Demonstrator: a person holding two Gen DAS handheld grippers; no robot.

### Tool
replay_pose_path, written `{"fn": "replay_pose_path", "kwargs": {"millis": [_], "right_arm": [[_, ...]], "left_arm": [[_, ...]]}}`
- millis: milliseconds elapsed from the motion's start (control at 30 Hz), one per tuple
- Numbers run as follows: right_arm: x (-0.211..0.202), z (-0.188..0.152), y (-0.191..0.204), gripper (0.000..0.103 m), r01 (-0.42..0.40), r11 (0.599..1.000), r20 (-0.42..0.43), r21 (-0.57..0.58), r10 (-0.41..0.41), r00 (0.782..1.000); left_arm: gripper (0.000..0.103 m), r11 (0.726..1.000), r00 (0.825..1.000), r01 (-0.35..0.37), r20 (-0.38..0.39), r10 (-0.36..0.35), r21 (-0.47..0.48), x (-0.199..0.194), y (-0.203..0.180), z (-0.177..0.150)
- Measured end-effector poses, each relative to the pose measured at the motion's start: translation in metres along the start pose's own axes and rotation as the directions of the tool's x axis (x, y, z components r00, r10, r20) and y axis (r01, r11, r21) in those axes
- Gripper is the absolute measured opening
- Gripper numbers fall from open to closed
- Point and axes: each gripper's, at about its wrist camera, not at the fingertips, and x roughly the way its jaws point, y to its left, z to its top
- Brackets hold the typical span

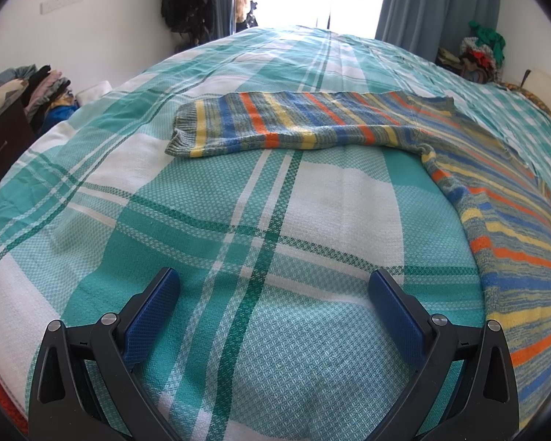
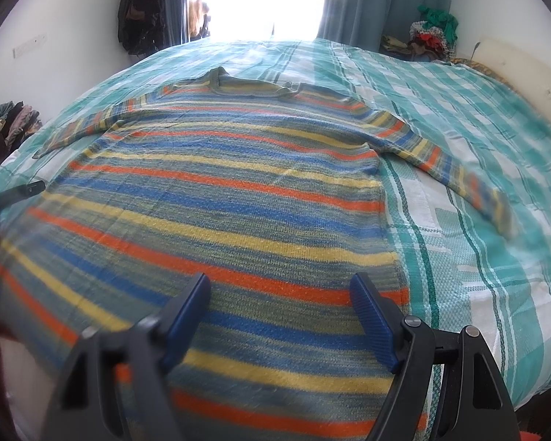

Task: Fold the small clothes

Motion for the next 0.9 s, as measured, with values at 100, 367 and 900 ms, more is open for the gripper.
{"fn": "replay_pose_path", "kwargs": {"millis": [100, 367, 900], "right_arm": [[0.000, 0.003, -0.001, 0.078, 0.033, 0.999, 0.000, 0.012, -0.033, 0.999], [-0.013, 0.014, 0.006, 0.079, 0.049, 0.999, 0.048, -0.001, -0.048, 0.998], [-0.004, -0.001, 0.019, 0.079, 0.010, 0.993, -0.022, -0.118, -0.013, 1.000]], "left_arm": [[0.103, 1.000, 1.000, -0.005, -0.002, 0.005, 0.003, 0.000, 0.000, 0.000], [0.103, 0.999, 0.999, -0.043, -0.003, 0.043, 0.020, 0.000, -0.004, 0.001], [0.102, 0.999, 0.996, -0.036, -0.083, 0.036, 0.001, -0.014, -0.002, 0.001]]}}
